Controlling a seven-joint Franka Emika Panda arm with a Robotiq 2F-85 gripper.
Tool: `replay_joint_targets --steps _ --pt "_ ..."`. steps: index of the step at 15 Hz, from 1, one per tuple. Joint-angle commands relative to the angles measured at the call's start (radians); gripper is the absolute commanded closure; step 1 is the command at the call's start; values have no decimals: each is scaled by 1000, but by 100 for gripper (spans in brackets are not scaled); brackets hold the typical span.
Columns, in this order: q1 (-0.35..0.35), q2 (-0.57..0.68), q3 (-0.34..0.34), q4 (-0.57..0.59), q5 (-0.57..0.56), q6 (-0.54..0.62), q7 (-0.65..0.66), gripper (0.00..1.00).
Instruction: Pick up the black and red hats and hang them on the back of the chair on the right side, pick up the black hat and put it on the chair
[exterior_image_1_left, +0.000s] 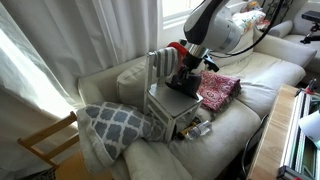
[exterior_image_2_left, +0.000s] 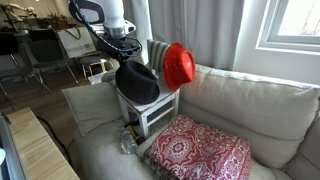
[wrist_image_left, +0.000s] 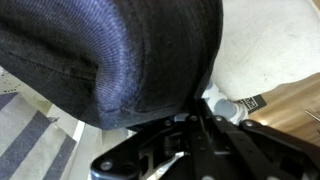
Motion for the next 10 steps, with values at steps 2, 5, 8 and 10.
replay_joint_targets --steps 2,5,8,10 --pt "26 93 18 61 -2 50 -14 99" --pt "33 122 20 86 -11 37 -12 99" --pt "35 140 22 104 -11 33 -19 70" --pt "34 148 25 114 -10 27 -23 56"
